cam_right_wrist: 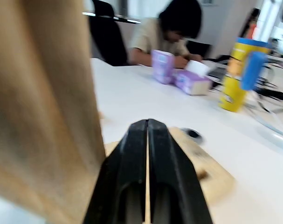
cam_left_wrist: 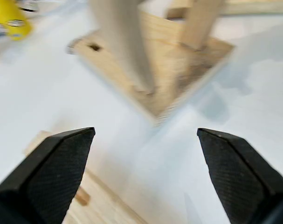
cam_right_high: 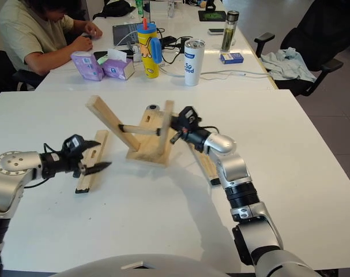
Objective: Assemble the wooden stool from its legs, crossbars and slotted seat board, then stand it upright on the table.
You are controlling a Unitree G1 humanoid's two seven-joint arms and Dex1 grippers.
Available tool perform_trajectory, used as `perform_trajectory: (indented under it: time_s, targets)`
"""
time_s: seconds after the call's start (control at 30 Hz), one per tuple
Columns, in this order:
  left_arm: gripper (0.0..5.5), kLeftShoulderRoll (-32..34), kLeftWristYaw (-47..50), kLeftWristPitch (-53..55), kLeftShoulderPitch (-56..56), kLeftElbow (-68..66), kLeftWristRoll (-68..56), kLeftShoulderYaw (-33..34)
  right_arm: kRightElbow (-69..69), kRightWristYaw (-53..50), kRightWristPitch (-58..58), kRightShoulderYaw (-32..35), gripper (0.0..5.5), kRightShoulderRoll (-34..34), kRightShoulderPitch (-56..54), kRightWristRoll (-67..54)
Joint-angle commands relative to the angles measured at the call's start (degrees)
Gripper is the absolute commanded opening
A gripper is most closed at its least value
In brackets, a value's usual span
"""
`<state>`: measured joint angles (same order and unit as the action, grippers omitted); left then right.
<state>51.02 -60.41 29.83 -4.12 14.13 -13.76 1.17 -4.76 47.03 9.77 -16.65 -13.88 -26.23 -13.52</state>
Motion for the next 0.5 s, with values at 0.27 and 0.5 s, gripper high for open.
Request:
perform_trajectory:
  time_s: [0.27, 0.5]
  targets:
    - [4.09, 5.90, -5.91, 3.96, 13.24, 8.64, -4.60, -0.54, 4.98, -5.07, 5.16, -4.59, 0.00, -4.91, 2.35, 8.88]
    - [4.09, 10.34, -8.72, 1.72, 18.66, 9.02, -4.60, 1.23, -5.45, -4.42, 1.92, -12.00, 0.00, -7.70, 2.99, 20.21]
